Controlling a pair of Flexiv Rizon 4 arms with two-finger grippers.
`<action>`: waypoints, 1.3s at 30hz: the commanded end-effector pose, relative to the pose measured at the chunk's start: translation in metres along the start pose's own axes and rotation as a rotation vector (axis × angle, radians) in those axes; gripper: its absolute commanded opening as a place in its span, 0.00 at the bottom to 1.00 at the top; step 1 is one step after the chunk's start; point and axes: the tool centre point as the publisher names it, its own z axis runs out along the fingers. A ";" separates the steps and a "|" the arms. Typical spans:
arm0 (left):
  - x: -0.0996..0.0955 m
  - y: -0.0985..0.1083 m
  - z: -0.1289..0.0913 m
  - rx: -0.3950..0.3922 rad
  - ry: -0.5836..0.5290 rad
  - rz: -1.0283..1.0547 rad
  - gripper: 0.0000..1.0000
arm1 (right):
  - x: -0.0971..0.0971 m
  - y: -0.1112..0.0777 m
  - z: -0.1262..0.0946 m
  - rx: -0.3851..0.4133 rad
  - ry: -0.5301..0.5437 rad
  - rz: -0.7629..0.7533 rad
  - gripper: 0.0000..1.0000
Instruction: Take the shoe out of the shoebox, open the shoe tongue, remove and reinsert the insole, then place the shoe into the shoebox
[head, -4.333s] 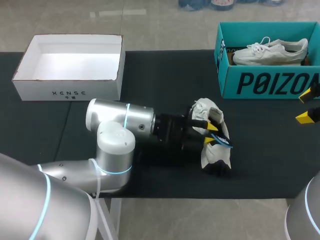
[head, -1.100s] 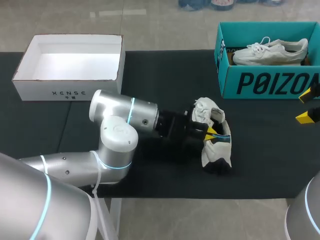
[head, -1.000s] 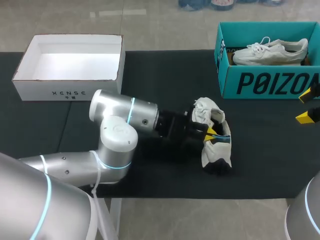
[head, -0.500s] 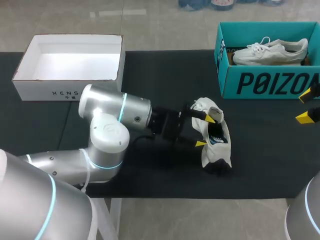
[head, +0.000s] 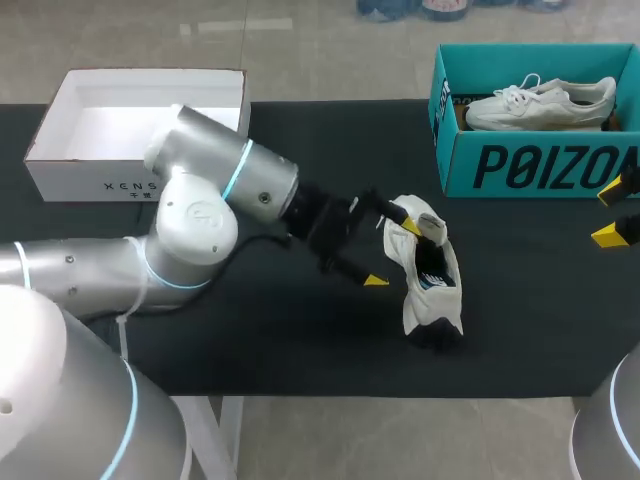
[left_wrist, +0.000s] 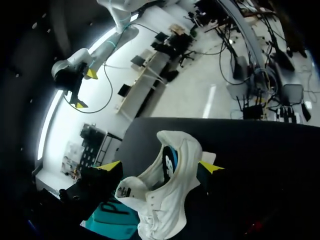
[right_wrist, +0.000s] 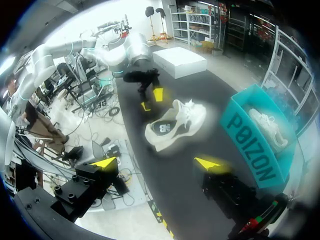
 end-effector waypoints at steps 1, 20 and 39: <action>-0.002 -0.002 -0.011 -0.025 0.393 -0.038 1.00 | 0.001 0.000 0.001 0.002 -0.002 0.001 1.00; 0.000 -0.003 -0.011 -0.043 0.416 -0.042 1.00 | 0.001 0.000 0.001 0.002 -0.002 0.001 1.00; -0.024 -0.008 0.021 -0.173 0.776 0.028 1.00 | 0.001 0.000 0.001 0.002 -0.002 0.001 1.00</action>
